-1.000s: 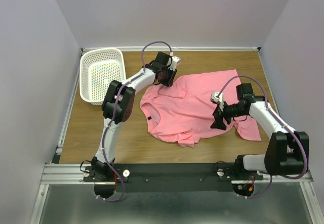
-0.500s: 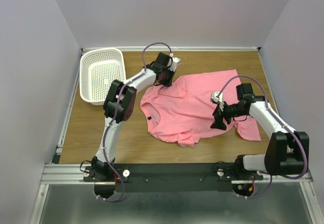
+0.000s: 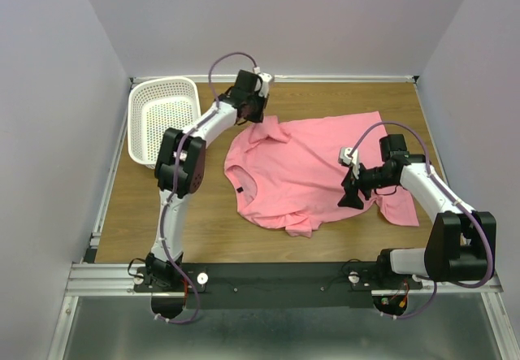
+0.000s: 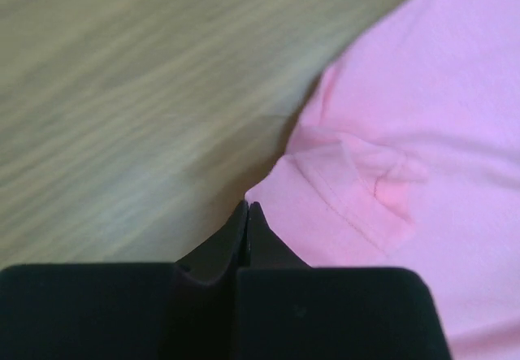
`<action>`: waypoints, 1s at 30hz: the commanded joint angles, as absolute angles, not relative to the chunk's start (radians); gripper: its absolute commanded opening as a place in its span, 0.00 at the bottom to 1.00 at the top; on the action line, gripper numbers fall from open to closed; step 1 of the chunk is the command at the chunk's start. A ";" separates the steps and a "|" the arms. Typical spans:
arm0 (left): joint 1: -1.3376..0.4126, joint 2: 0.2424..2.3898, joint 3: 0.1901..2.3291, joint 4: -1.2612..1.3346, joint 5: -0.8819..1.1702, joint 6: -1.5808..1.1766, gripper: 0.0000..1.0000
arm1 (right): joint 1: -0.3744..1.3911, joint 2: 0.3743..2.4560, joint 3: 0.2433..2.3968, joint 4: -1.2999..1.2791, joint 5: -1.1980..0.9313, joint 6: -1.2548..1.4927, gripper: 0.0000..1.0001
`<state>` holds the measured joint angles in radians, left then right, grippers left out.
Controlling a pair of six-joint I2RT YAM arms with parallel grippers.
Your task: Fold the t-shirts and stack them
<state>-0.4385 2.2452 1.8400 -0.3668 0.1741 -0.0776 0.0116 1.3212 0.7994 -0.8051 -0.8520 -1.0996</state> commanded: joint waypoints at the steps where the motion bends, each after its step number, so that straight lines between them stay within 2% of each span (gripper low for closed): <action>1: -0.338 2.189 1.908 -0.313 0.078 -0.144 0.00 | 0.005 1.312 0.788 -0.818 -0.881 -1.100 0.80; 6: -0.249 2.258 2.011 -0.295 0.058 -0.253 0.00 | 0.005 1.305 0.793 -0.819 -0.879 -1.092 0.80; 7: -0.235 2.273 2.049 -0.296 0.063 -0.268 0.07 | 0.005 1.304 0.795 -0.818 -0.877 -1.091 0.80; 9: -0.207 2.307 2.104 -0.310 0.054 -0.314 0.07 | 0.005 1.299 0.796 -0.818 -0.874 -1.088 0.80; 10: -0.199 2.313 2.115 -0.311 0.046 -0.330 0.14 | 0.005 1.296 0.798 -0.819 -0.867 -1.085 0.80; 11: -0.189 2.307 2.120 -0.301 0.066 -0.334 0.26 | 0.005 1.298 0.799 -0.818 -0.862 -1.083 0.80; 13: -0.192 2.286 2.120 -0.282 0.086 -0.331 0.59 | 0.005 1.299 0.802 -0.815 -0.844 -1.072 0.80; 16: -0.209 2.173 2.065 -0.247 0.118 -0.304 0.62 | 0.005 1.315 0.815 -0.802 -0.819 -1.046 0.80; 19: -0.238 2.061 1.947 -0.184 0.109 -0.267 0.63 | -0.017 1.324 0.825 -0.787 -0.798 -1.023 0.80; 21: -0.255 1.910 1.858 -0.115 0.100 -0.247 0.63 | -0.017 1.325 0.827 -0.769 -0.772 -1.019 0.80; 23: -0.285 1.718 1.674 -0.007 0.084 -0.224 0.66 | -0.009 1.319 0.819 -0.778 -0.775 -1.057 0.80; 24: -0.294 1.644 1.523 0.042 0.086 -0.221 0.72 | -0.002 1.313 0.812 -0.793 -0.779 -1.131 0.80; 26: -0.302 1.428 1.355 0.191 0.141 -0.242 0.84 | 0.117 1.298 0.781 -0.821 -0.767 -1.190 0.80; 27: -0.299 1.361 1.204 0.231 0.152 -0.259 0.97 | 0.180 1.293 0.770 -0.816 -0.747 -1.189 0.80; 29: -0.285 1.183 1.079 0.291 0.196 -0.290 0.98 | 0.324 1.289 0.743 -0.721 -0.678 -1.114 0.80; 30: -0.273 1.133 1.033 0.293 0.221 -0.290 0.99 | 0.466 1.286 0.736 -0.674 -0.654 -1.068 0.80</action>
<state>-0.3122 1.2869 1.2022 0.1150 0.1394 -0.2630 0.1852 1.3090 0.7830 -0.7681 -0.7490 -1.1172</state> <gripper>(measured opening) 0.979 0.799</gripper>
